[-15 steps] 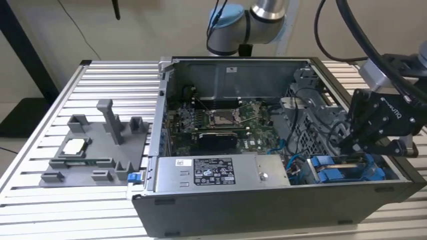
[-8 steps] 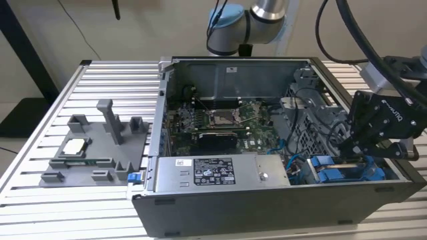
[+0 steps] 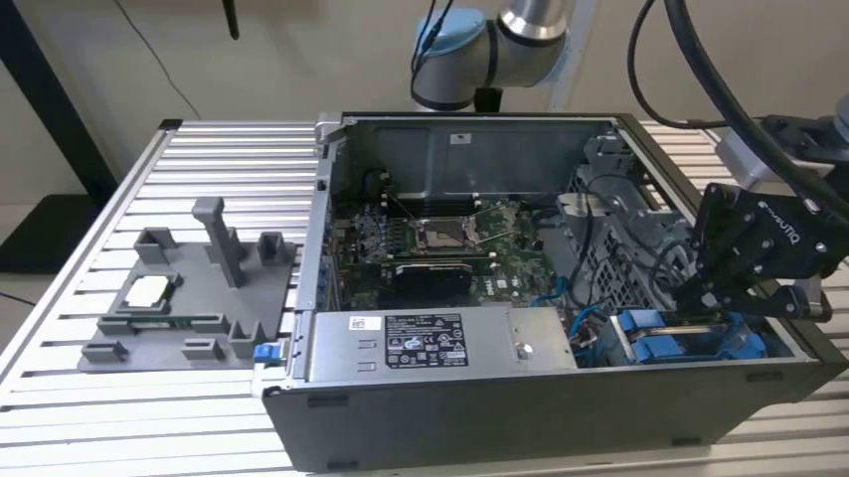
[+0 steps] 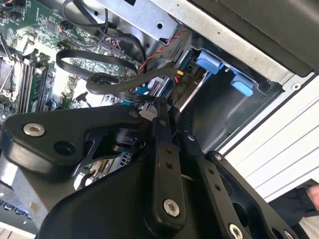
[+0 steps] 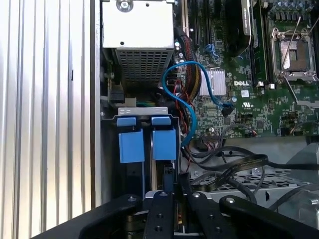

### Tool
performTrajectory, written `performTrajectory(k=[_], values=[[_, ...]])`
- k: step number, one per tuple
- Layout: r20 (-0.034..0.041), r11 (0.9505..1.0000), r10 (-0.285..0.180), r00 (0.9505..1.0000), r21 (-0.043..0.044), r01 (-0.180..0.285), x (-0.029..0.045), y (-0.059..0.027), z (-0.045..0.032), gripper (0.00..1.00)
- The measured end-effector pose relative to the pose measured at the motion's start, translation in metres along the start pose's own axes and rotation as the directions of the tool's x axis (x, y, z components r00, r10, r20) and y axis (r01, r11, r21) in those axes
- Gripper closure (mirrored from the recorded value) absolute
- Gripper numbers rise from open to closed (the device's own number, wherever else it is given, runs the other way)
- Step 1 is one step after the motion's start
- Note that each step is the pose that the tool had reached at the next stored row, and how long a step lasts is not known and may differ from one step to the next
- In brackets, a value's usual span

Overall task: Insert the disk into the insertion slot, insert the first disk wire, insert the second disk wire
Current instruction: 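Insert the second disk wire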

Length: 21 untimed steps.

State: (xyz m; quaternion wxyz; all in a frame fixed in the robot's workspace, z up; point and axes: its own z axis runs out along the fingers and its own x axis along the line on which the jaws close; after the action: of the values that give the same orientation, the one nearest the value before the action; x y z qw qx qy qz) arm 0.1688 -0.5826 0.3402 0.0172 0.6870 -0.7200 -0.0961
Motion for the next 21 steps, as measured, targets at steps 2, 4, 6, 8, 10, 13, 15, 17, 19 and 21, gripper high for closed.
performTrajectory(k=[2, 4, 6, 8, 10, 13, 15, 17, 19, 21], values=[[0.0, 1.0, 0.0, 1.0, -0.0001, 0.0, 0.0001, -0.0005, 0.0007, 0.84], [0.0, 1.0, 0.0, 1.0, 0.0002, 0.0, 0.0001, -0.0011, 0.0014, 0.84], [0.0002, 1.0, 0.0, 1.0, 0.0, 0.0, 0.0002, -0.0016, 0.0024, 0.84], [0.0001, 1.0, 0.0, 1.0, -0.0001, 0.0, 0.0004, -0.0021, 0.0038, 0.84], [-0.0005, 1.0, 0.0, 1.0, 0.0001, 0.0, 0.0006, -0.0025, 0.0059, 0.84], [0.0088, 1.0, -0.001, 1.0, -0.0005, 0.001, 0.0008, -0.0027, 0.0064, 0.76], [0.0187, 1.0, -0.003, 0.9998, -0.001, 0.003, 0.0005, -0.0023, 0.0043, 0.76], [0.0241, 1.0, -0.003, 0.9997, -0.0013, 0.004, 0.0, -0.0016, -0.0001, 0.76], [0.0268, 1.0, -0.004, 0.9996, -0.0015, 0.004, -0.0006, -0.0006, -0.006, 0.76], [0.0281, 1.0, -0.004, 0.9996, -0.0015, 0.004, -0.0014, 0.0005, -0.0128, 0.76]])
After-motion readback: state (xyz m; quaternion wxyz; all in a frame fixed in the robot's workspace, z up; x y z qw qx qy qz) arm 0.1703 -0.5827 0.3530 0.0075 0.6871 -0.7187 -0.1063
